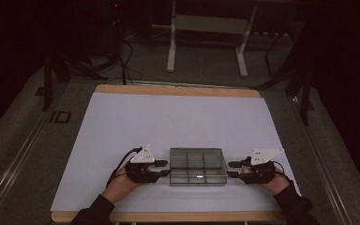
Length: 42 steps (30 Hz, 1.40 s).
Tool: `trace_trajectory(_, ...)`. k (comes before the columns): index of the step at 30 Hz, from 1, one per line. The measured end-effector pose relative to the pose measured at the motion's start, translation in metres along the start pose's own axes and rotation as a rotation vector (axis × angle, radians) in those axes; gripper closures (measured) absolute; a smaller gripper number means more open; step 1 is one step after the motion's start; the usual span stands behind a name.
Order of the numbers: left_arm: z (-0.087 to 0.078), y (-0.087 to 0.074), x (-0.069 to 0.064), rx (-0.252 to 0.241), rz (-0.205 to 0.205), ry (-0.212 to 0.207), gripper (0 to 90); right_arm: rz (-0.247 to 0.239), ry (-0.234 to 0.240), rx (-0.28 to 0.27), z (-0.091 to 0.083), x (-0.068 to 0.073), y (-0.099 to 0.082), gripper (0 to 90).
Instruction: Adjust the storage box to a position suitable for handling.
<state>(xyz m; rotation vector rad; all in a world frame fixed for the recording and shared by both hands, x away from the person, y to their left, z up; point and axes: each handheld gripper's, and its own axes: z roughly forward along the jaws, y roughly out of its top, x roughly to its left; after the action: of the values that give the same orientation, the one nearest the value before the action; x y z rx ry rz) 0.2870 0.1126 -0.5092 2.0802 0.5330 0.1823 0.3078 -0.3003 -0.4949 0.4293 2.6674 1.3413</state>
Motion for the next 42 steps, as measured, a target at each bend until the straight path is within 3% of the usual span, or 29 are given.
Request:
trace_trajectory(2, -0.002, 0.001, 0.001, -0.031, -0.007, 0.005, 59.4, -0.02, -0.018, -0.012, -0.002, 0.0, 0.004, 60.7)
trace_trajectory(8, -0.003, 0.006, 0.003, -0.04, 0.001, 0.018, 59.4, -0.046, -0.043, -0.029, -0.001, 0.0, 0.01, 60.8)
trace_trajectory(17, 0.001, 0.012, 0.007, -0.042, 0.004, 0.017, 59.5, -0.048, -0.042, -0.047, 0.001, -0.002, 0.015, 61.1)
trace_trajectory(20, 0.003, 0.016, 0.007, -0.043, 0.013, 0.017, 59.7, -0.057, -0.058, -0.048, 0.003, -0.002, 0.017, 61.3)
trace_trajectory(23, 0.004, 0.017, 0.009, -0.062, -0.004, 0.019, 59.7, -0.055, -0.073, -0.068, 0.002, -0.004, 0.019, 64.4)
trace_trajectory(33, 0.004, 0.025, 0.013, -0.077, 0.014, 0.063, 64.1, -0.046, -0.115, -0.101, 0.001, -0.008, 0.024, 70.9)
trace_trajectory(42, 0.008, 0.028, 0.018, -0.123, -0.003, 0.13, 71.6, -0.04, -0.169, -0.151, 0.001, -0.013, 0.031, 75.6)
